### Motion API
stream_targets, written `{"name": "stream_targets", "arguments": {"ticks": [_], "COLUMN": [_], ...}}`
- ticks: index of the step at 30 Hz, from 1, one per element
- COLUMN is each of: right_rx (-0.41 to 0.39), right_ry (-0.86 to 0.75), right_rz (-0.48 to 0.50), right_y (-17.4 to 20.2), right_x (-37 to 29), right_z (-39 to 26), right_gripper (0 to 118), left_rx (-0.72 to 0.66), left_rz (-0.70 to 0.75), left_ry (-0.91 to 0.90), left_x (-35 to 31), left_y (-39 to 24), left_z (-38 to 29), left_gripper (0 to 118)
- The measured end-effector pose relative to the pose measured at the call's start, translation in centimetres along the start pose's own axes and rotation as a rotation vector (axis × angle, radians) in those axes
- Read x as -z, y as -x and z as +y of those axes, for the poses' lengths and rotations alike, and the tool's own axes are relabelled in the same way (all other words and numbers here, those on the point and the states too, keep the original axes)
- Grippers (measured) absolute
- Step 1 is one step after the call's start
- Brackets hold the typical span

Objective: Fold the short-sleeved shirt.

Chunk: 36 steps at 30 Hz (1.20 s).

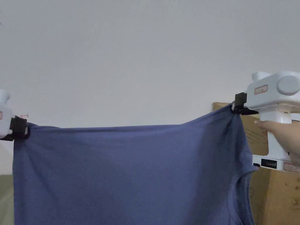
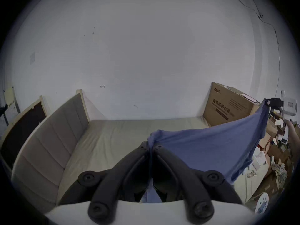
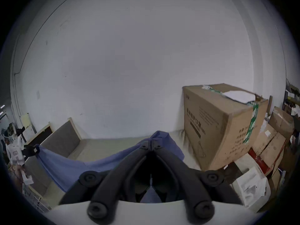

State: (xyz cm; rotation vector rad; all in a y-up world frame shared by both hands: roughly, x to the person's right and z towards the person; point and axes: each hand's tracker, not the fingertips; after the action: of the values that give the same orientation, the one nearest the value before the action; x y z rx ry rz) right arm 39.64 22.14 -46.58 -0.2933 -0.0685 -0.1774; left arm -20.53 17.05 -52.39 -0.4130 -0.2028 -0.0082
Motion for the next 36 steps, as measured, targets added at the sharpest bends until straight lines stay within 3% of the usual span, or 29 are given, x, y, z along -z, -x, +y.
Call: {"name": "stream_targets", "arguments": {"ticks": [10, 17, 20, 26, 31, 33, 36], "right_rx": [-0.055, -0.052, 0.003, 0.069, 0.05, 0.039, 0.085], "right_ry": [-0.133, -0.123, -0.007, 0.371, 0.634, 0.698, 0.741], "right_rz": [-0.045, -0.059, -0.064, -0.07, -0.058, -0.069, -0.035], "right_y": [3.1, 1.5, -0.6, -5.3, -9.7, -10.5, -12.2], "right_x": [6.3, 12.1, 15.1, 15.2, 8.1, 3.6, -3.1], "right_z": [6.4, 2.9, -4.0, -26.5, -41.9, -46.1, -49.9], "right_gripper": [0, 0, 0, 0, 0, 0, 0], "left_rx": [-0.081, -0.091, -0.111, -0.206, -0.219, -0.204, -0.241], "left_rz": [0.047, 0.065, 0.05, -0.042, -0.058, -0.074, -0.087], "left_ry": [-0.108, -0.108, 0.005, 0.292, 0.499, 0.567, 0.618], "left_x": [7.0, 11.5, 14.6, 16.3, 10.6, 7.6, 2.8], "left_y": [1.3, 0.4, 0.0, -0.3, 0.0, 0.3, 1.0], "left_z": [5.8, 3.1, -2.3, -20.2, -34.2, -38.5, -43.2], "left_gripper": [1, 1, 1, 1, 1, 1, 1]}}
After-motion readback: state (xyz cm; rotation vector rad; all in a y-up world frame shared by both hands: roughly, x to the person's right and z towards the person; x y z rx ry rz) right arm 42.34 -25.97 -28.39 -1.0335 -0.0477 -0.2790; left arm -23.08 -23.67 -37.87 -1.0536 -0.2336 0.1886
